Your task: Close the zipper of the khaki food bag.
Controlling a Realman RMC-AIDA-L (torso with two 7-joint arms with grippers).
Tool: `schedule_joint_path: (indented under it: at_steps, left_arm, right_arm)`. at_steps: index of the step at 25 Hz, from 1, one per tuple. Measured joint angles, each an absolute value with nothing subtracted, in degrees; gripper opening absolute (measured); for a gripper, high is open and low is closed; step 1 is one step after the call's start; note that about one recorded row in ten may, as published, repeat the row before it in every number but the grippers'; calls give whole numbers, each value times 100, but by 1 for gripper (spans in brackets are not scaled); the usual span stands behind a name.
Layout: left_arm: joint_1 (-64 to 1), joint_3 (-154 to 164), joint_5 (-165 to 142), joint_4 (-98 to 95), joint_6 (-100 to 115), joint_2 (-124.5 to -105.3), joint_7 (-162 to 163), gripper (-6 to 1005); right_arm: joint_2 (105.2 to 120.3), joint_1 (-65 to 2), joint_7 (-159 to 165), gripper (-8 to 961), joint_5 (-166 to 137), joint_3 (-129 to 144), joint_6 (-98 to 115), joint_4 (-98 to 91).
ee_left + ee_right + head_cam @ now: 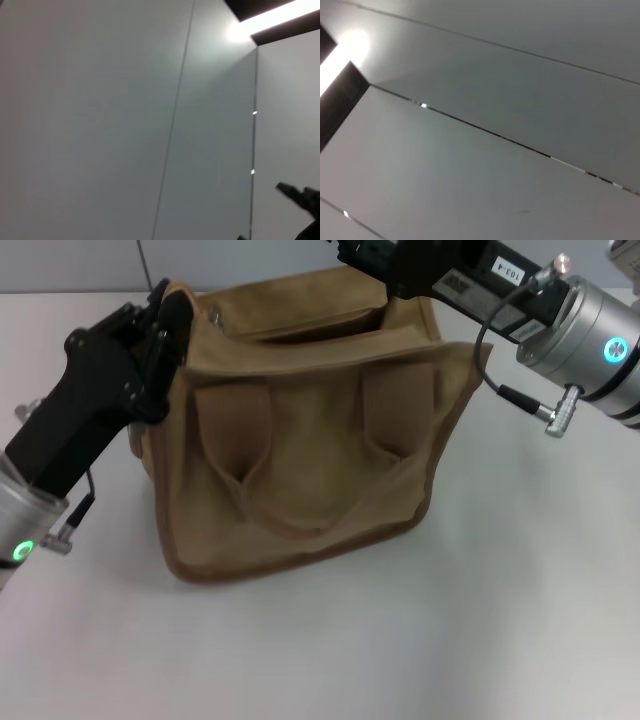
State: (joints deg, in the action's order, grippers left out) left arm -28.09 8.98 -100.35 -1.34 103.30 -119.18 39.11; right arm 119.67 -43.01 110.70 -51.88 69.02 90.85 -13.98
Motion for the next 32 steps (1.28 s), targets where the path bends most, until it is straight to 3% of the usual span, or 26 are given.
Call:
schedule_joint_path:
  at_steps: [10,32]
  left_arm:
    - [-2368,860,-10008,9,10344,-11896,3774,75]
    - [-2791,839,-10002,-47,10452,-11890,3770,75]
  right_arm:
    - [11982,-4452,9674,788,-5158,7741,9094,-1383]
    - [11988,-4701,10506,788,-5003,8323,8108,-1426]
